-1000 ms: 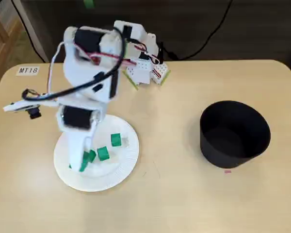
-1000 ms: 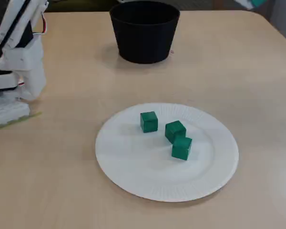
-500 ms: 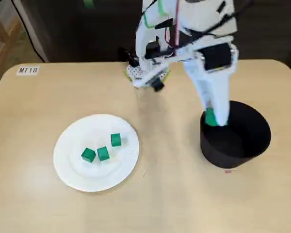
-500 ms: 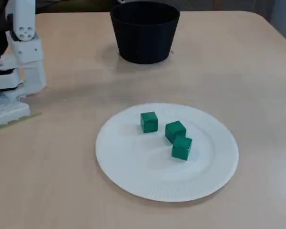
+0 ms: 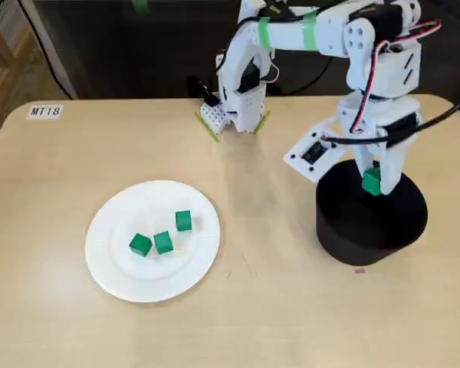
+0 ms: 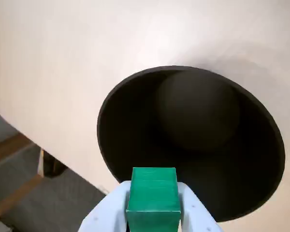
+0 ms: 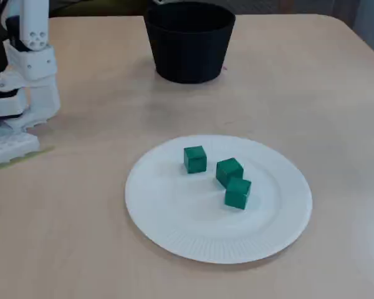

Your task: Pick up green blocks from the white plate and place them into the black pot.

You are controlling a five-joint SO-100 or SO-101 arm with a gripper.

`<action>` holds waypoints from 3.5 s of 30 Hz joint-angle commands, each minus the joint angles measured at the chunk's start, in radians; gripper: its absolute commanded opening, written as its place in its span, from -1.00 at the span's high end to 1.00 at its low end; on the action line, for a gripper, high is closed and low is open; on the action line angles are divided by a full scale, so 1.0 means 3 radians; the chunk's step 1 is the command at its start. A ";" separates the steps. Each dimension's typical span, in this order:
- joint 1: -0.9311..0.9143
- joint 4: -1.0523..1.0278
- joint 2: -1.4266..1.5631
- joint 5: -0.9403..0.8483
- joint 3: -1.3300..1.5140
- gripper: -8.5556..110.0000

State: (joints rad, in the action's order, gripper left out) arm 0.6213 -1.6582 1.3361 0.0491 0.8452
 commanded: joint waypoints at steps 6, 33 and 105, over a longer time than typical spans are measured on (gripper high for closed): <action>0.0026 0.0036 0.0041 -0.0051 0.0000 0.65; -0.2838 0.1907 0.2787 -0.0230 0.3533 0.90; -0.3671 0.0818 -0.1514 -0.0332 0.0205 0.81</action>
State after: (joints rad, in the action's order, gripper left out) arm -0.4955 -1.4051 0.8836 -0.0675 0.9373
